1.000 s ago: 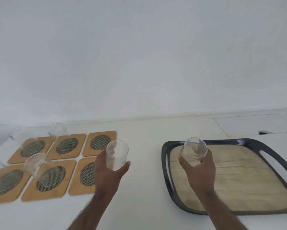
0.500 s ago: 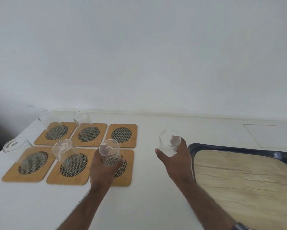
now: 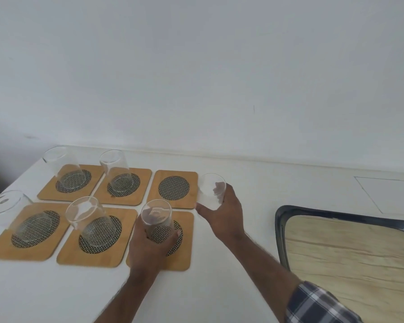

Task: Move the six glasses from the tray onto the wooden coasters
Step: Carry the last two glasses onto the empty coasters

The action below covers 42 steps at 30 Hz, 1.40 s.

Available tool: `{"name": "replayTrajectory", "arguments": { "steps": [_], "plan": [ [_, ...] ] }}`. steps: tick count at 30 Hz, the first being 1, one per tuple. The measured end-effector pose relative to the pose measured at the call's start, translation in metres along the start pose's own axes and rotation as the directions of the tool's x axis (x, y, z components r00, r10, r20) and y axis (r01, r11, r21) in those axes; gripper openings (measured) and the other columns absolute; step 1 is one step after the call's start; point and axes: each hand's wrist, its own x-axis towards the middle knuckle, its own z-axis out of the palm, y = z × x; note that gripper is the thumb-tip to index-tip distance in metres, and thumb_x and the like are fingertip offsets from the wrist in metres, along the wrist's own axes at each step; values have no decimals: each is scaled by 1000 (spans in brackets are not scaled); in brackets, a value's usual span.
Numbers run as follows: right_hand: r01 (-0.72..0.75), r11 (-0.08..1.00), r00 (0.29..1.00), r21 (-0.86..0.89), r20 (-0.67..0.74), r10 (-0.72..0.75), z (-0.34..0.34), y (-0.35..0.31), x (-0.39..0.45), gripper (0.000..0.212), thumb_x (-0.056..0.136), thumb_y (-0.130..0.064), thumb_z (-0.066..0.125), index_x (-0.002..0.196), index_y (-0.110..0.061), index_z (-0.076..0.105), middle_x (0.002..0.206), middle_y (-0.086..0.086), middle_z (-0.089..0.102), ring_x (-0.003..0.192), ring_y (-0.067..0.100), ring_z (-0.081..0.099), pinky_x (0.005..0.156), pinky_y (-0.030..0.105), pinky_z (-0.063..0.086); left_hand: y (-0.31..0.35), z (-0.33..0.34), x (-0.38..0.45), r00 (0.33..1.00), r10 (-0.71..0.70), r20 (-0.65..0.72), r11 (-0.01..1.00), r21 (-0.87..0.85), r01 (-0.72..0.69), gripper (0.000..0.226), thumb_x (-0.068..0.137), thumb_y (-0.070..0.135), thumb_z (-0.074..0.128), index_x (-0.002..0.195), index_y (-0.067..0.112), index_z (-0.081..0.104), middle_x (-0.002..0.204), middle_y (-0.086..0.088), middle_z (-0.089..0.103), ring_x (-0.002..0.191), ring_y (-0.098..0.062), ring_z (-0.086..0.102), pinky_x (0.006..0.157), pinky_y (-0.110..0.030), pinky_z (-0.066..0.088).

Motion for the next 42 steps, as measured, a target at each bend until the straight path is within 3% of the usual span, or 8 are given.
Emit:
{"name": "replayTrajectory", "arguments": {
  "steps": [4,10,17,21,25,28,33,42],
  "plan": [
    [-14,1000,999,11,33,14,19,1,21,61,62,-31,87,111,-26,52,95,-20,55,92,6,55,74,13,40,-7,8,1,999,9,-44,998,70,-6,85,57,33,97,117,54,40,102,35,55,98,-13,59,81,-32,44],
    [-33,999,997,19,67,31,44,2,50,58,62,-31,88,103,-31,48,86,-26,51,83,-12,50,68,5,34,-15,11,3,995,4,-102,992,126,9,87,56,37,96,129,37,48,100,24,58,98,-15,57,81,-31,42],
    [-32,999,998,22,55,31,75,6,64,59,61,-30,87,103,-35,46,91,-28,53,92,-2,53,75,14,38,-10,12,1,994,-10,-113,988,150,27,90,51,49,92,128,38,47,99,38,54,91,-3,51,70,-21,38],
    [-20,999,998,42,62,17,84,6,68,59,62,-30,88,104,-32,47,94,-25,55,97,1,55,71,3,35,-5,10,0,995,-23,-93,992,121,34,94,48,62,78,132,39,44,98,42,53,90,9,47,71,-11,35],
    [-37,998,993,54,117,30,93,5,74,61,62,-30,89,110,-27,51,99,-19,59,101,4,57,74,8,39,-4,8,-1,997,-15,-77,992,121,24,95,51,59,78,136,41,40,108,58,45,97,28,44,75,-7,33],
    [-49,997,986,52,159,40,100,4,77,62,61,-32,89,109,-30,49,98,-21,59,103,5,58,77,11,42,-3,8,-1,996,-29,-80,992,123,39,95,52,59,80,137,43,39,105,49,50,97,17,44,77,-6,32],
    [-57,998,979,14,195,53,112,2,83,74,61,-39,88,121,-24,49,115,2,59,107,16,58,88,30,50,-1,9,-1,997,-23,-79,991,132,34,93,53,58,80,134,48,34,109,42,48,100,9,45,77,-13,37],
    [-103,995,968,3,230,100,117,3,86,78,64,-37,89,127,-19,47,124,7,58,115,20,56,90,29,47,3,7,-1,997,-11,-81,989,149,23,88,53,57,81,126,57,32,109,43,50,107,29,42,77,-4,34]
  ]
}}
